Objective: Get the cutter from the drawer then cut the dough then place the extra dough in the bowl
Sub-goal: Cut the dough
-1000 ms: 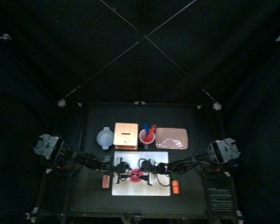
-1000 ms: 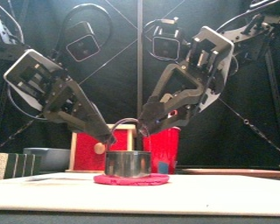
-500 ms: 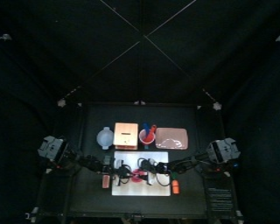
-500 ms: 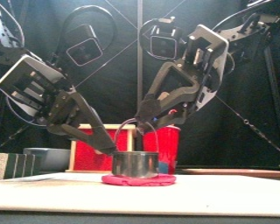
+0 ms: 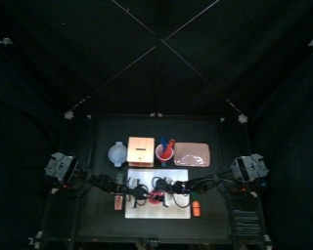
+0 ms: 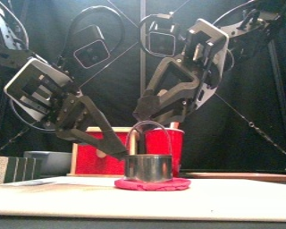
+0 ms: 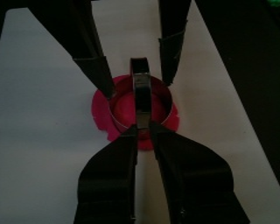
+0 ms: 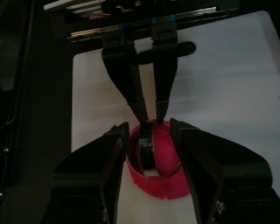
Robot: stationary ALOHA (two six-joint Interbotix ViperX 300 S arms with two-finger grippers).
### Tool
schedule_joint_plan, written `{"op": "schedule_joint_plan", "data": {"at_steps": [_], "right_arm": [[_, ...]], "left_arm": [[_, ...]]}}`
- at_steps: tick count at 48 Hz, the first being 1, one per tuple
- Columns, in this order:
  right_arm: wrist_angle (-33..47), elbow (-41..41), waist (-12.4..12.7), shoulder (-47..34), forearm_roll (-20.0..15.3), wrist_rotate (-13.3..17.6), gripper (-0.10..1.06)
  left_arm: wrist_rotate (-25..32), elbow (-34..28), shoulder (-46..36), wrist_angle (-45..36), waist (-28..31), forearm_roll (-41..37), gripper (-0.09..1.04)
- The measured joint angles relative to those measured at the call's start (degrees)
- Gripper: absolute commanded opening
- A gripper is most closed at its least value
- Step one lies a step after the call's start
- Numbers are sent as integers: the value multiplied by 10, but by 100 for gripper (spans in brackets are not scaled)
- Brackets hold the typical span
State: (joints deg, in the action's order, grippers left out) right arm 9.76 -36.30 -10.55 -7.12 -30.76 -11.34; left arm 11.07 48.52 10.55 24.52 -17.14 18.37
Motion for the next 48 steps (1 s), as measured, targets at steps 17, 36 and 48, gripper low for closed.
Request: {"op": "schedule_joint_plan", "data": {"at_steps": [17,36,48], "right_arm": [[-1,0,3,0,0,1,80],[-1,0,3,0,0,1,80],[-2,0,3,0,0,1,80]], "left_arm": [[2,18,-45,-4,-4,-13,58],[2,18,-46,14,-4,-14,68],[1,20,-46,14,-4,-13,69]]}}
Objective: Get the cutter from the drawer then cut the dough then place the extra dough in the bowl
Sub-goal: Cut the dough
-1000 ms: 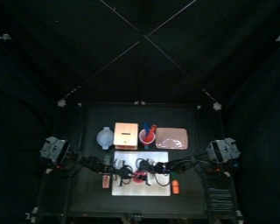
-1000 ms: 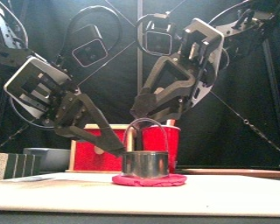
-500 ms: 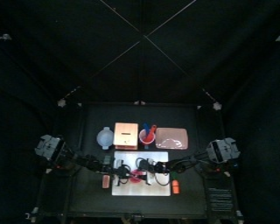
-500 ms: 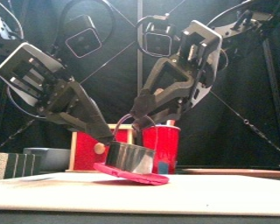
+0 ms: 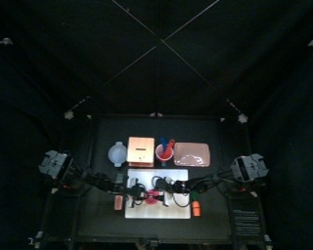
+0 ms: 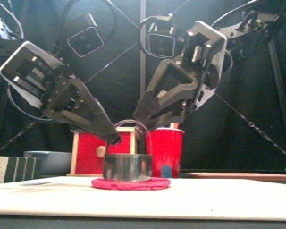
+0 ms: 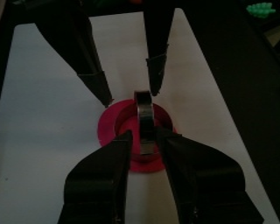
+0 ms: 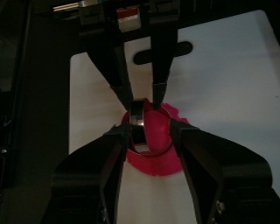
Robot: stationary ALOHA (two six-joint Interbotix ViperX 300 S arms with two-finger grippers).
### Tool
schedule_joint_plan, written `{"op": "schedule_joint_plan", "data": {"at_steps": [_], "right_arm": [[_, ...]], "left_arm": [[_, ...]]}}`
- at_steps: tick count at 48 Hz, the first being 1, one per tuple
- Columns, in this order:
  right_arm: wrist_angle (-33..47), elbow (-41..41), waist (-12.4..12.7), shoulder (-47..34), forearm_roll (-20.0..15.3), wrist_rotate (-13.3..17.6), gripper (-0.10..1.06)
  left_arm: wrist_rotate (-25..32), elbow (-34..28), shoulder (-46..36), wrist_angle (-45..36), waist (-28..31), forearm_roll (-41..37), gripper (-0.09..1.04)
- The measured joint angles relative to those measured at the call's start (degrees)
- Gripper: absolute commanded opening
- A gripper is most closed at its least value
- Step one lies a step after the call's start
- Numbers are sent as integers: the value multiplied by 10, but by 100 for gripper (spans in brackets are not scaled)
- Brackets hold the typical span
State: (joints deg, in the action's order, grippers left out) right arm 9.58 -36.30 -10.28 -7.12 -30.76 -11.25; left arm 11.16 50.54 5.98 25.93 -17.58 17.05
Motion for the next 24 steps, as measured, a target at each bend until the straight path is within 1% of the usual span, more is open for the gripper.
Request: {"op": "schedule_joint_plan", "data": {"at_steps": [13,24], "right_arm": [[0,-1,0,-1,0,4,80],[0,0,3,-2,0,5,80]], "left_arm": [[0,29,-8,-16,-23,19,68],[1,21,6,-13,-24,20,67]]}}
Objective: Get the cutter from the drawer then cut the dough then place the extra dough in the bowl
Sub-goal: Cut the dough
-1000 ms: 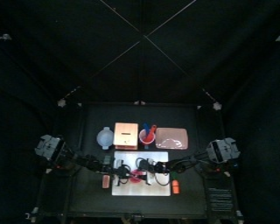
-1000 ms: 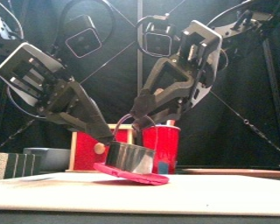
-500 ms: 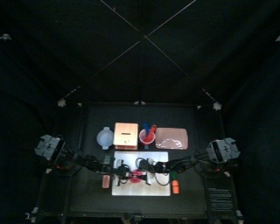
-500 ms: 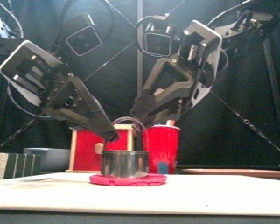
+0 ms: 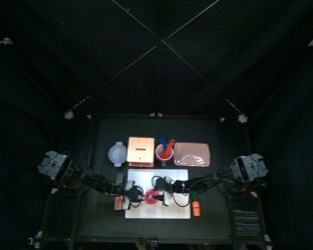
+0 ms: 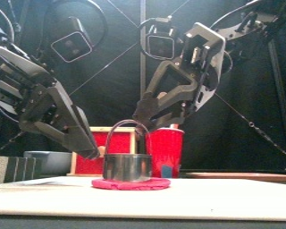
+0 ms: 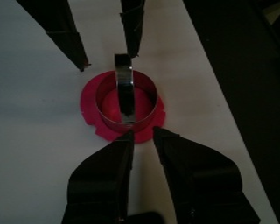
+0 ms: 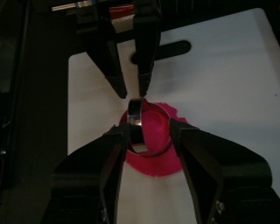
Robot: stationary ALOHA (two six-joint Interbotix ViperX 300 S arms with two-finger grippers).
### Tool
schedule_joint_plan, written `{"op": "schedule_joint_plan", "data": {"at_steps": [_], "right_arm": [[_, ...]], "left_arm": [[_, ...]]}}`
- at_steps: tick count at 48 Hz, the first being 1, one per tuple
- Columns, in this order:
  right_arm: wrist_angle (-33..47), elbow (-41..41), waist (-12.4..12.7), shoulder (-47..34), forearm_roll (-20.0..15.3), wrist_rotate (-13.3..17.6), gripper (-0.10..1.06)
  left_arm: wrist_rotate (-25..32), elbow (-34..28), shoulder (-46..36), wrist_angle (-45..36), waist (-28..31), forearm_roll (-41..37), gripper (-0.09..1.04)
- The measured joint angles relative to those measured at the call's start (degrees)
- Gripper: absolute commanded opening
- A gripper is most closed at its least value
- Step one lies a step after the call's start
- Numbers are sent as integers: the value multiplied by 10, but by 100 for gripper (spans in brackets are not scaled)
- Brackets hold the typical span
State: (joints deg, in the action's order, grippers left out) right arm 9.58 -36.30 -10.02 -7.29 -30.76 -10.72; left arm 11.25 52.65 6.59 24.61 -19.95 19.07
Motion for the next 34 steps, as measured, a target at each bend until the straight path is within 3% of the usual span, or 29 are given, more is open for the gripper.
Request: {"op": "schedule_joint_plan", "data": {"at_steps": [17,34], "right_arm": [[-9,1,1,-1,0,1,80],[-10,0,3,-1,0,1,80]], "left_arm": [[0,-11,34,0,16,0,66],[0,-11,19,0,17,0,54]]}}
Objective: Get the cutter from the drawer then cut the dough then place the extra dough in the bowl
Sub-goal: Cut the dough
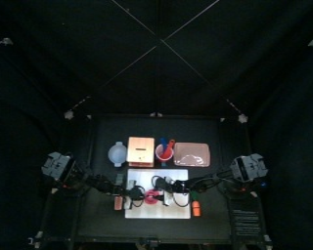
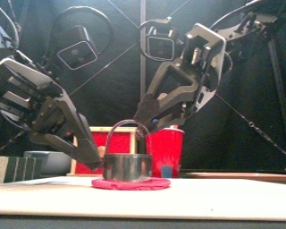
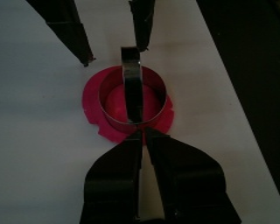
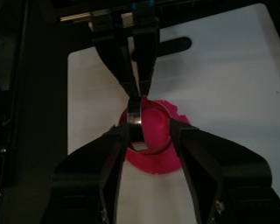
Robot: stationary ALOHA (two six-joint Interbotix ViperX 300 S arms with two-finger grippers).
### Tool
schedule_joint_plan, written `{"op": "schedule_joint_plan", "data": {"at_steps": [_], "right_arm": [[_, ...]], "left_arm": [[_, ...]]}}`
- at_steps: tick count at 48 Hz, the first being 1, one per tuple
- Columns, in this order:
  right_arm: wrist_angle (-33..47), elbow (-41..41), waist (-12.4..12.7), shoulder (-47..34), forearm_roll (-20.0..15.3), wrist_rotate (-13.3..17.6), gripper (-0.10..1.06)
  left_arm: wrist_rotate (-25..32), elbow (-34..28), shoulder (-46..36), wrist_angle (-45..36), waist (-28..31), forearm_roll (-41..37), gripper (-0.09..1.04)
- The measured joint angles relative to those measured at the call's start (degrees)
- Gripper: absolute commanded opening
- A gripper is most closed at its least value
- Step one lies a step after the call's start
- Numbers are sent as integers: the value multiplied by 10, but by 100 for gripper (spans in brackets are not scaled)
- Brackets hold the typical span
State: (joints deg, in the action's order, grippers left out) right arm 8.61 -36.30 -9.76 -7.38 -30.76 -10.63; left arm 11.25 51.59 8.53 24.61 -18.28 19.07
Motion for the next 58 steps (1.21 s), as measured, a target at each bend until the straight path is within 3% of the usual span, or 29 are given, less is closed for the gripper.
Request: {"op": "schedule_joint_plan", "data": {"at_steps": [45,50,58], "right_arm": [[-31,36,0,-30,3,-1,79],[-41,44,0,-35,11,-1,75],[-49,50,0,-41,18,-1,56]], "left_arm": [[-1,-13,32,0,4,1,53],[-1,-13,33,-1,4,0,53],[-1,-13,33,0,4,1,53]]}}
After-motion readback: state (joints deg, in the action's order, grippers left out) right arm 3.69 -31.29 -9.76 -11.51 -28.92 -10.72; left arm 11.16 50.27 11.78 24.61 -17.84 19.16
